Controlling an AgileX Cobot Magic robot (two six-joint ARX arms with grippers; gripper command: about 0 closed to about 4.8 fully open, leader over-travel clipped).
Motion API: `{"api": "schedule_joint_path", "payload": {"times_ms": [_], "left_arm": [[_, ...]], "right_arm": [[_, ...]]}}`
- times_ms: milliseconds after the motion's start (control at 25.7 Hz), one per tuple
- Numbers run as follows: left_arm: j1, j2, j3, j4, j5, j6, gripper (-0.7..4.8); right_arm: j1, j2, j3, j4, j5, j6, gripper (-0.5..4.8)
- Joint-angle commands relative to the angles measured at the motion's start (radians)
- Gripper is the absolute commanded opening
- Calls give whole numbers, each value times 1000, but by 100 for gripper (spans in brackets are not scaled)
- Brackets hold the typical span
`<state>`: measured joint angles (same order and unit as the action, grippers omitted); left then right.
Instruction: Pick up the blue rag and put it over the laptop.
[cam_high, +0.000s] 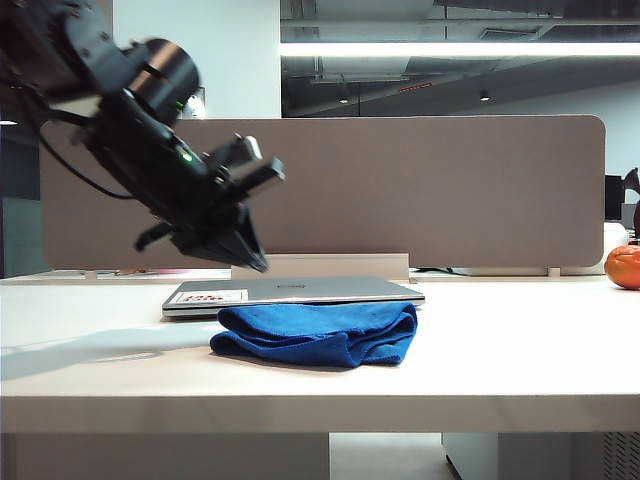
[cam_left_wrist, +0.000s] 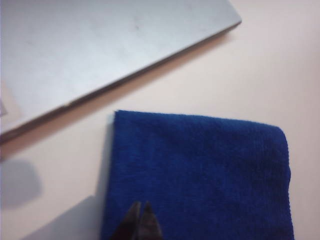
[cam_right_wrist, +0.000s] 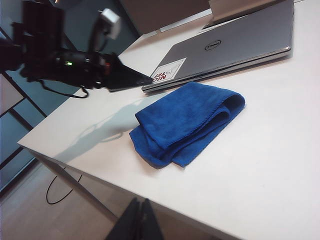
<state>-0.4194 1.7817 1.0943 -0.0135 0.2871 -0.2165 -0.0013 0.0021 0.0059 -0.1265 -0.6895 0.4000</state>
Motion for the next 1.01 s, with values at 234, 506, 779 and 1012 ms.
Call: {"api": "schedule_joint_path", "payload": {"times_ms": [234, 506, 779, 1012], "left_arm": [[-21, 40, 32, -127, -12, 6, 10], [-22, 38, 33, -181, -18, 6, 216], [-22, 17, 37, -184, -14, 6, 216], [-21, -5, 39, -183, -15, 6, 216]], "right_arm": [[0, -2, -4, 11, -1, 0, 23], [0, -2, -4, 11, -1, 0, 23], [0, -2, -4, 11, -1, 0, 23], [0, -2, -4, 11, -1, 0, 23]]}}
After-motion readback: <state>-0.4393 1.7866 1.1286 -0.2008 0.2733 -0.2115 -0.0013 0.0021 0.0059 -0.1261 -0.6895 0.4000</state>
